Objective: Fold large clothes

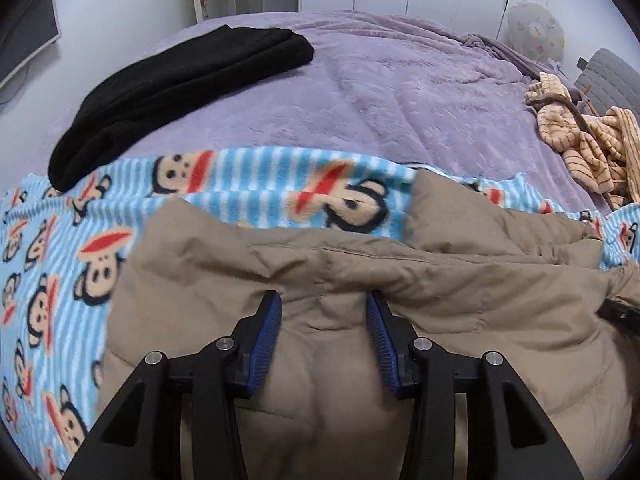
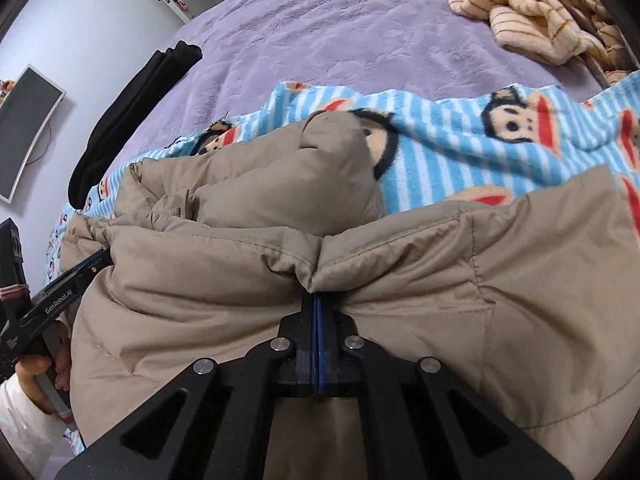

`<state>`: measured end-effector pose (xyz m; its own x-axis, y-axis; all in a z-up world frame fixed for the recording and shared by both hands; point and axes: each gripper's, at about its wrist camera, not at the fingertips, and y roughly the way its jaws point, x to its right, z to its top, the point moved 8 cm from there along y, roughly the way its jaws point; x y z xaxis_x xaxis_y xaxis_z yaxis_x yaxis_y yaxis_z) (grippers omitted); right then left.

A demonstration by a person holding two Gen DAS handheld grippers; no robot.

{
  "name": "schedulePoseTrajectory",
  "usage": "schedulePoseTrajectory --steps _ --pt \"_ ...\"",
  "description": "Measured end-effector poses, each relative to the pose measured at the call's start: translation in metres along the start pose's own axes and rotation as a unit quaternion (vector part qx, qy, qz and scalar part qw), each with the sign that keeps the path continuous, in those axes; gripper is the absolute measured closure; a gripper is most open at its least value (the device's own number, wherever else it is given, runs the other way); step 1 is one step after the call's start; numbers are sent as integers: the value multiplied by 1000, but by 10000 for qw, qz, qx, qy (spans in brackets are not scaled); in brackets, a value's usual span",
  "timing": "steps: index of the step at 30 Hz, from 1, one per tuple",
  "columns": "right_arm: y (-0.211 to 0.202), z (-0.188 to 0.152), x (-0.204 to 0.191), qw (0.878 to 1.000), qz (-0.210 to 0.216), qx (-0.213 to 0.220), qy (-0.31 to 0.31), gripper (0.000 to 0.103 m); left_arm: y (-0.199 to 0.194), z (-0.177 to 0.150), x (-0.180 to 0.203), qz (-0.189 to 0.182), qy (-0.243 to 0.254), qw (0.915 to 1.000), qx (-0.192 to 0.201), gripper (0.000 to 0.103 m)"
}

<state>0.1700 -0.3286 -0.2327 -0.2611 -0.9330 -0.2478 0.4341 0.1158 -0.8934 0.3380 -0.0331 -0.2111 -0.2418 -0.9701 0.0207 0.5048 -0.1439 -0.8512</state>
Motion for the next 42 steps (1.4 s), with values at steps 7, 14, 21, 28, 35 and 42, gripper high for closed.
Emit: schedulePoseTrajectory --steps 7,14,21,28,35,42 --pt "-44 -4 111 9859 -1213 406 1078 103 37 -12 -45 4 -242 9993 -277 55" --pt "-3 -2 120 9863 -1078 319 1203 103 45 -7 -41 283 -219 9991 -239 55" --pt "-31 -9 107 9837 -1296 346 1196 101 -12 -16 -37 417 -30 9991 -85 55" --pt "-81 -36 88 9843 -916 598 1386 56 -50 -52 -41 370 -181 9985 -360 41" --pt "-110 -62 47 9869 -666 634 1324 32 -82 -83 -32 393 -127 9983 -418 0" --pt "-129 -110 21 9883 -413 489 1387 22 -106 -119 -22 188 -127 9972 -706 0"
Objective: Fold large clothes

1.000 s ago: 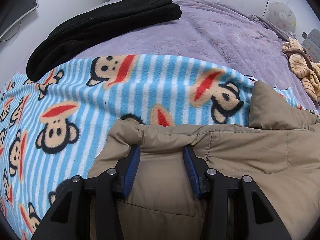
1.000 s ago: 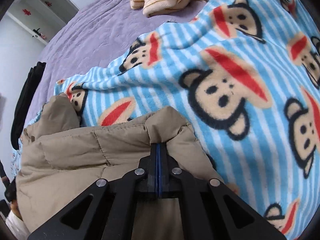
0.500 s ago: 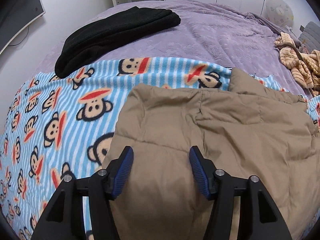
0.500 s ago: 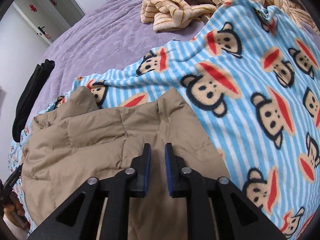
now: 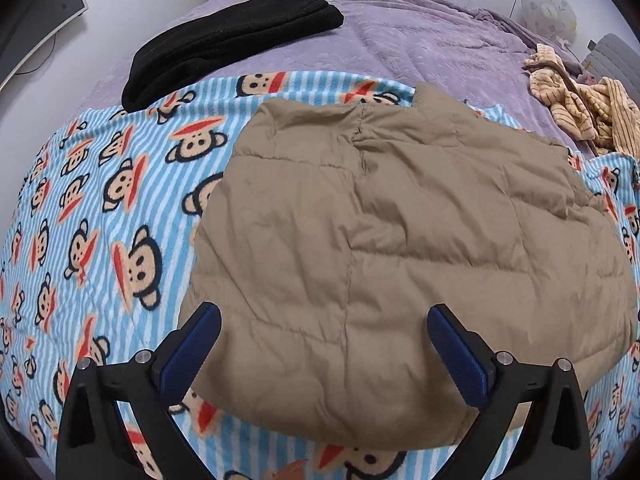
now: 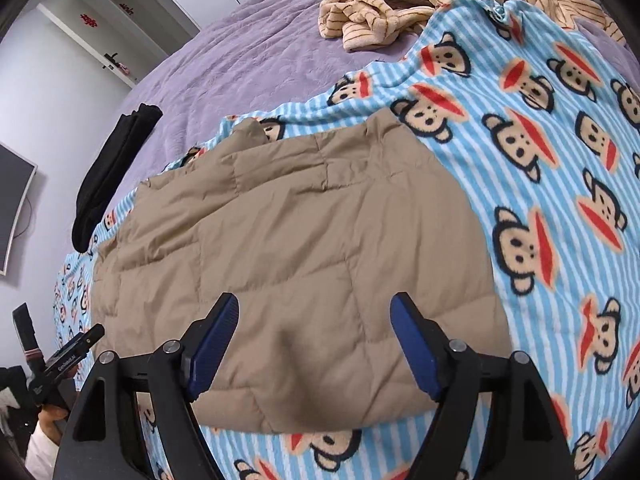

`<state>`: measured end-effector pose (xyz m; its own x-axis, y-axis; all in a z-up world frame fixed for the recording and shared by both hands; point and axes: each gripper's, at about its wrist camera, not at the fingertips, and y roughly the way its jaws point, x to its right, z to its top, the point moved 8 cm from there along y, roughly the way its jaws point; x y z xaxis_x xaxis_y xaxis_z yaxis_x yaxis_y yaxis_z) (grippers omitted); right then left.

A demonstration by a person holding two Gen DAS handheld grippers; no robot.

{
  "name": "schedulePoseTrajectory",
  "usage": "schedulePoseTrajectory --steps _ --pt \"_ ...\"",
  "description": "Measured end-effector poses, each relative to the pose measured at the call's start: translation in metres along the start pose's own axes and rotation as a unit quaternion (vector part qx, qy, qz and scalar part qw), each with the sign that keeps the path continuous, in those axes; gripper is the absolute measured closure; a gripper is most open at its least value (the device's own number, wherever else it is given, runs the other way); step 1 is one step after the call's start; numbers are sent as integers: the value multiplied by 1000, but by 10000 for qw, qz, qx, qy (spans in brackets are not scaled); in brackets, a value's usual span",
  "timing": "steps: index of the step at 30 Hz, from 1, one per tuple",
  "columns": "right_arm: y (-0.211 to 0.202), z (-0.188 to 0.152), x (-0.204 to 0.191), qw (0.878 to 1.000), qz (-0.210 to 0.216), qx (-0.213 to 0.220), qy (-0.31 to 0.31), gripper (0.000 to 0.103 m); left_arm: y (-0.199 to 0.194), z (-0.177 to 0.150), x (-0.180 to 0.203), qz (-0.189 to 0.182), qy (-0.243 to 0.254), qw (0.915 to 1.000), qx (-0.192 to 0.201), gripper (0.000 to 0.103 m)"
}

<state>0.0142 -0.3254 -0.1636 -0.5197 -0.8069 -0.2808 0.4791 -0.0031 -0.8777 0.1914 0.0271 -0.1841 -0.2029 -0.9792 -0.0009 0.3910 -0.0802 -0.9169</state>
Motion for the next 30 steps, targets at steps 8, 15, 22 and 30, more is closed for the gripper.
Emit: schedulePoseTrajectory --steps 8,15,22,30 --pt "-11 -57 6 9984 288 -343 349 11 -8 -35 3 -107 -65 9994 -325 0" --pt "-4 -88 21 9932 500 -573 885 0 -7 -52 -1 -97 -188 9983 -545 0" --pt "9 -102 38 9852 644 -706 1423 0 4 -71 -19 -277 -795 9937 -734 0" --pt "19 -108 51 9750 935 -782 1857 0 6 -81 -11 -1806 -1581 9671 -844 0"
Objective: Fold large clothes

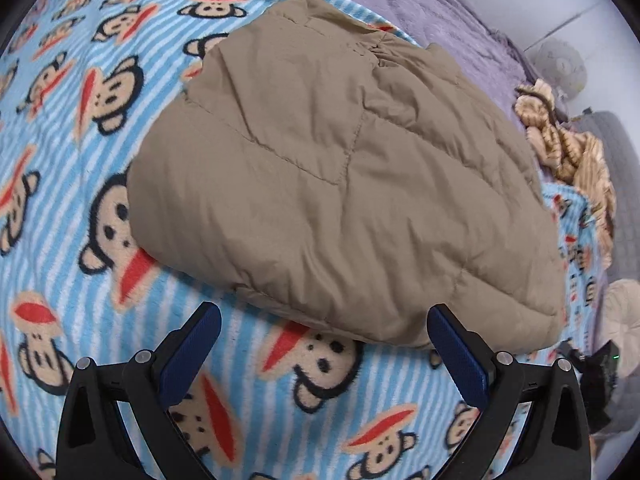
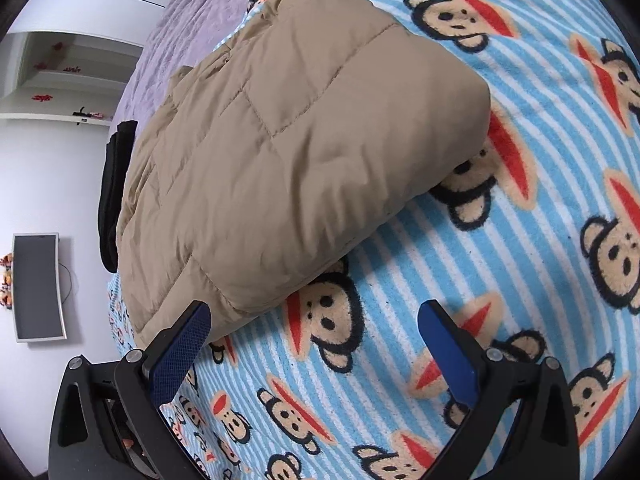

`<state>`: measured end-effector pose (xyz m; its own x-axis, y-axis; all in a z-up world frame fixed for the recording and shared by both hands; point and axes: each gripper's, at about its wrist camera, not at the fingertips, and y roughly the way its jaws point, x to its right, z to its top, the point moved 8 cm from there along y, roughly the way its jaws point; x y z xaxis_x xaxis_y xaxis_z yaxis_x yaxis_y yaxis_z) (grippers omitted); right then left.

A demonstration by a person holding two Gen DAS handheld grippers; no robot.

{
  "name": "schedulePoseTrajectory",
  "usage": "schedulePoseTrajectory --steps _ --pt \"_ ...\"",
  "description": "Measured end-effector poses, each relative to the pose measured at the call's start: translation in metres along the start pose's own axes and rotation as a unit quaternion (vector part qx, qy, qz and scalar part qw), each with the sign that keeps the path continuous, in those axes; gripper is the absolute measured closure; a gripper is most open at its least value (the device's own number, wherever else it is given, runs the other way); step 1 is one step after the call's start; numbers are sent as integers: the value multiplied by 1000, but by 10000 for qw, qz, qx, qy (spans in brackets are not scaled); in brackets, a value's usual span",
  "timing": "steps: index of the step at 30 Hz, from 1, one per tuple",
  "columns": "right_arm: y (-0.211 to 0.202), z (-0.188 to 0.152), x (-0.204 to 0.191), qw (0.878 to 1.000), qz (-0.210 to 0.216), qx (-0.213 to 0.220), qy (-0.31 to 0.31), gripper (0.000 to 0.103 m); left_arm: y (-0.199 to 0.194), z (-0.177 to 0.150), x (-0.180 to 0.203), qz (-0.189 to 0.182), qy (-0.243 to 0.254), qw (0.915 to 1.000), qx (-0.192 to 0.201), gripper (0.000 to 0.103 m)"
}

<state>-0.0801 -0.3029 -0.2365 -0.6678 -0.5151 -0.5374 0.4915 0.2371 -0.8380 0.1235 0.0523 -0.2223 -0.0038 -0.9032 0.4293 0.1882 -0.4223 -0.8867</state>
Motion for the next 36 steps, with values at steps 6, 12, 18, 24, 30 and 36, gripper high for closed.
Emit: schedulePoseTrajectory --steps 6,12,18,24,30,36 --pt "6 7 1 9976 556 34 402 0 13 -3 -21 -333 -638 9974 -23 0" --pt "31 16 -6 9933 913 -123 695 0 24 25 -21 -664 -952 9928 288 0" --pt "47 43 -27 9827 1579 -4 966 0 34 60 -12 -837 -1282 9859 671 0" --pt "79 57 -33 9801 1688 -201 1022 0 57 70 -19 -863 -1607 9806 713 13" --pt "84 59 -34 9788 1698 -288 1111 0 29 82 -25 -735 -1433 9797 1194 79" --pt "74 60 -43 9820 1574 -99 1035 65 -4 80 4 40 -215 9858 1664 86"
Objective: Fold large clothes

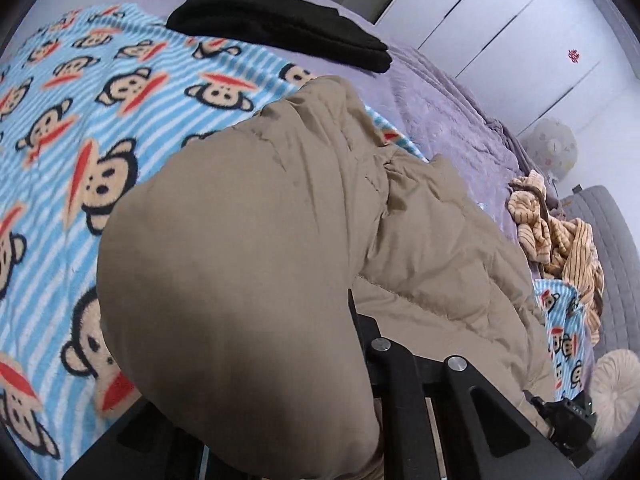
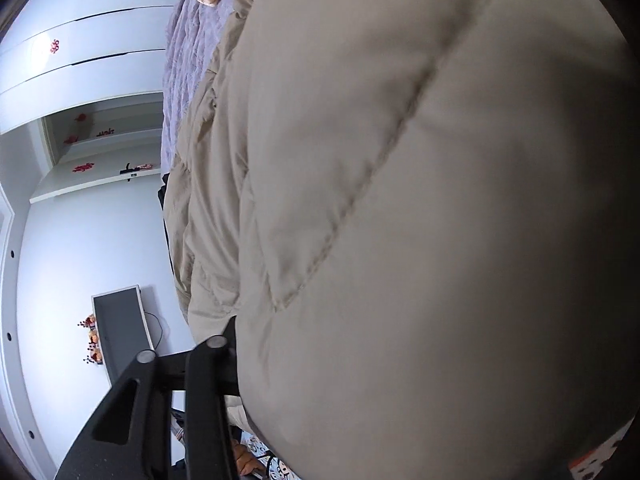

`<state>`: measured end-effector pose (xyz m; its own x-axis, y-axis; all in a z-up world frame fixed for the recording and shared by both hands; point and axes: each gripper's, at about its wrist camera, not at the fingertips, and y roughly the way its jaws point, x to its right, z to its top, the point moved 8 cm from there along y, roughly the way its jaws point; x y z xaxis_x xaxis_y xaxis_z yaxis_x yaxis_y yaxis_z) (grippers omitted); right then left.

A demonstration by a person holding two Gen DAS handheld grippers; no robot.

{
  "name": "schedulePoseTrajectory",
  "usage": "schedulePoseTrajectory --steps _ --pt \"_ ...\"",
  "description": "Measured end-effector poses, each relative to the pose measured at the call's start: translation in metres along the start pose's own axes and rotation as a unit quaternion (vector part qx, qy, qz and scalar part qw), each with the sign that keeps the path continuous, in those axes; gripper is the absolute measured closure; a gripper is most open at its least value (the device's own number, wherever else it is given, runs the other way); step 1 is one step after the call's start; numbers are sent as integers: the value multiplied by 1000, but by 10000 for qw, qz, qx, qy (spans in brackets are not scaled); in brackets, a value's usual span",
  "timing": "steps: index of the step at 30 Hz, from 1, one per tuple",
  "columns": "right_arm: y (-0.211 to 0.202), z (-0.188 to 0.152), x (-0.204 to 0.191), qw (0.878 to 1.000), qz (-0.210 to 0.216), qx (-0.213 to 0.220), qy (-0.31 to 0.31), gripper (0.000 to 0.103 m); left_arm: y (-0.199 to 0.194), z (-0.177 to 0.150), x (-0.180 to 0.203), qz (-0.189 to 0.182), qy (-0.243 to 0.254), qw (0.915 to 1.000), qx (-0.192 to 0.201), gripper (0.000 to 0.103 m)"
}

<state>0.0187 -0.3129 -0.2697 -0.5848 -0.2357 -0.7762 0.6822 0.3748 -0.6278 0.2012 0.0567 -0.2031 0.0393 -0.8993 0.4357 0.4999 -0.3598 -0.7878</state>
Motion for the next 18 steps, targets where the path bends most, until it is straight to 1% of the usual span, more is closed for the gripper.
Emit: schedulePoseTrajectory --steps 1,2,5,8,11,14,18 --pt "-2 -1 -4 9999 -10 26 -111 72 -6 0 3 -7 76 10000 37 86" --pt "-4 -3 -7 9998 -14 38 -211 75 -12 0 4 -17 134 9999 58 87" --pt "-16 -9 -16 9992 59 49 -395 79 -33 -5 4 -64 359 9993 87 87" --pt "-30 -22 -25 9978 52 36 -655 80 -57 -21 -2 -184 475 9987 -9 87" --pt "-46 -43 -23 9973 26 7 -735 80 -78 -42 -8 -267 603 9976 -200 87" --pt "-64 -69 -12 9975 -96 10 -701 80 -98 -71 -20 -294 724 9957 -493 87" --pt "-82 -101 7 9978 -306 -8 -581 80 -118 -116 -41 -348 618 9926 -982 87"
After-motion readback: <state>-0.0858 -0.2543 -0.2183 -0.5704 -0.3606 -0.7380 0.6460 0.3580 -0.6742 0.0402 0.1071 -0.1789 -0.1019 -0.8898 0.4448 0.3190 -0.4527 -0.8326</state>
